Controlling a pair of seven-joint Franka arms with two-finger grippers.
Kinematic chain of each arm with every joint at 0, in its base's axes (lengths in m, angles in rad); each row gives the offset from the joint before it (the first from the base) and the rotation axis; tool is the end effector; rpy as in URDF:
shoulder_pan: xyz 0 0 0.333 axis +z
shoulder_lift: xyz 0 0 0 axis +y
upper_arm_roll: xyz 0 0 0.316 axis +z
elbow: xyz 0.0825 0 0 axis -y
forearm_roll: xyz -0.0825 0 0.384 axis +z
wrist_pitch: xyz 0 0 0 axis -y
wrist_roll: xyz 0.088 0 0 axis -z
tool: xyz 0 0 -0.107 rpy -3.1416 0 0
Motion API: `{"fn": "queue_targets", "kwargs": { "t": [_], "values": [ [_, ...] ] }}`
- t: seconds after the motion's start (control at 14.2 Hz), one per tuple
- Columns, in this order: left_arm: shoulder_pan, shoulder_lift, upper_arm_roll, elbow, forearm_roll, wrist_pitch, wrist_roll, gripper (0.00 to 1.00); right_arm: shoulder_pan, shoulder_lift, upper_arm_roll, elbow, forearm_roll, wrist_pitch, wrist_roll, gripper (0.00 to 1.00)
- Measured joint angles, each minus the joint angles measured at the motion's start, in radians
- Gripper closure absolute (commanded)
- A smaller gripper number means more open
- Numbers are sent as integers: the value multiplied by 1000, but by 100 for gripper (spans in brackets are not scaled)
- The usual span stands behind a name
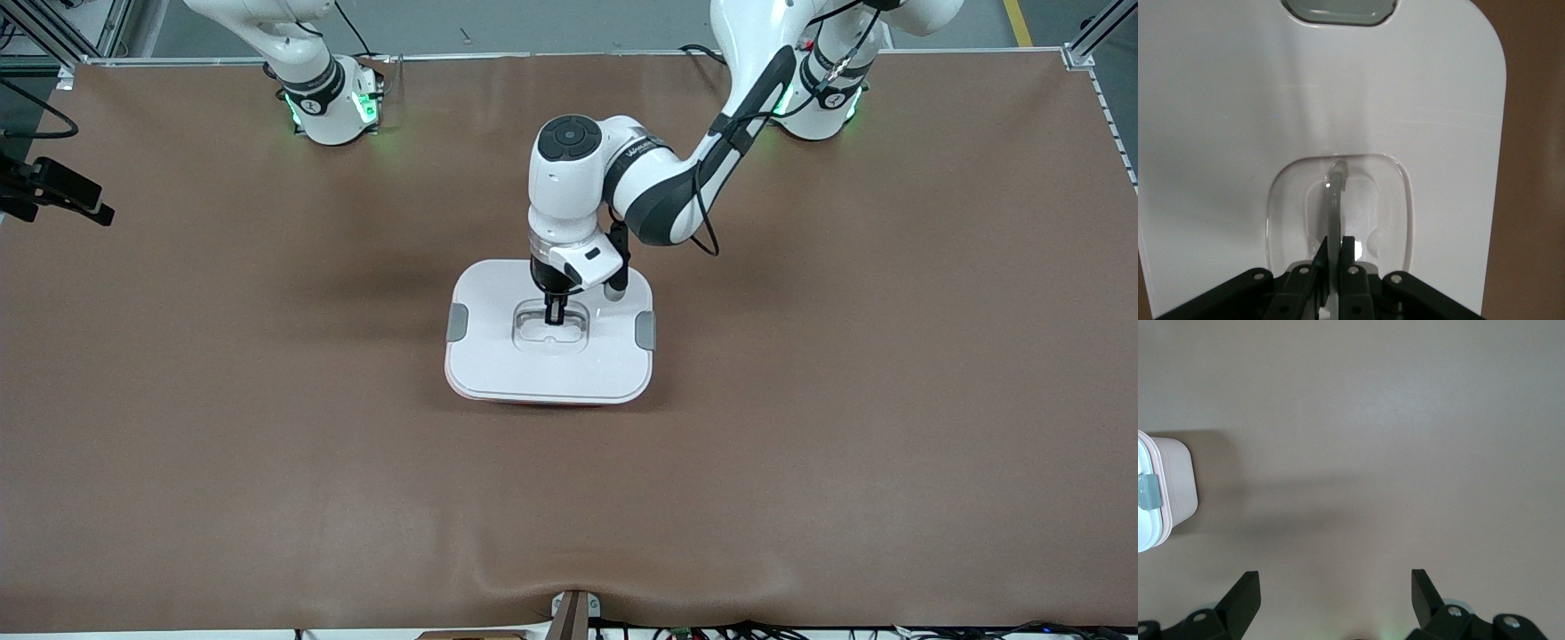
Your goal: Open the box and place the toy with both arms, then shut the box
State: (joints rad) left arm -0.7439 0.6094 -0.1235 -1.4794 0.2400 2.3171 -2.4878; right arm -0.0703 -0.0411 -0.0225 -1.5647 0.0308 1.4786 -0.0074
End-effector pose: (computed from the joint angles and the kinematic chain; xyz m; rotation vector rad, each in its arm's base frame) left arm 0.4904 -0.5450 0.3449 2.1079 1.9800 0.1469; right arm 0.5302 -0.0461 0.6418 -3.1043 0.1292 0.0674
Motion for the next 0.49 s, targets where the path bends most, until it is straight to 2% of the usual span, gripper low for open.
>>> {"fn": "queue_targets", "kwargs": {
  "t": [0.49],
  "values": [
    [-2,0,0,4,0,-5,-32,100,28,0,4,1,0,0,1,0]
  ]
}}
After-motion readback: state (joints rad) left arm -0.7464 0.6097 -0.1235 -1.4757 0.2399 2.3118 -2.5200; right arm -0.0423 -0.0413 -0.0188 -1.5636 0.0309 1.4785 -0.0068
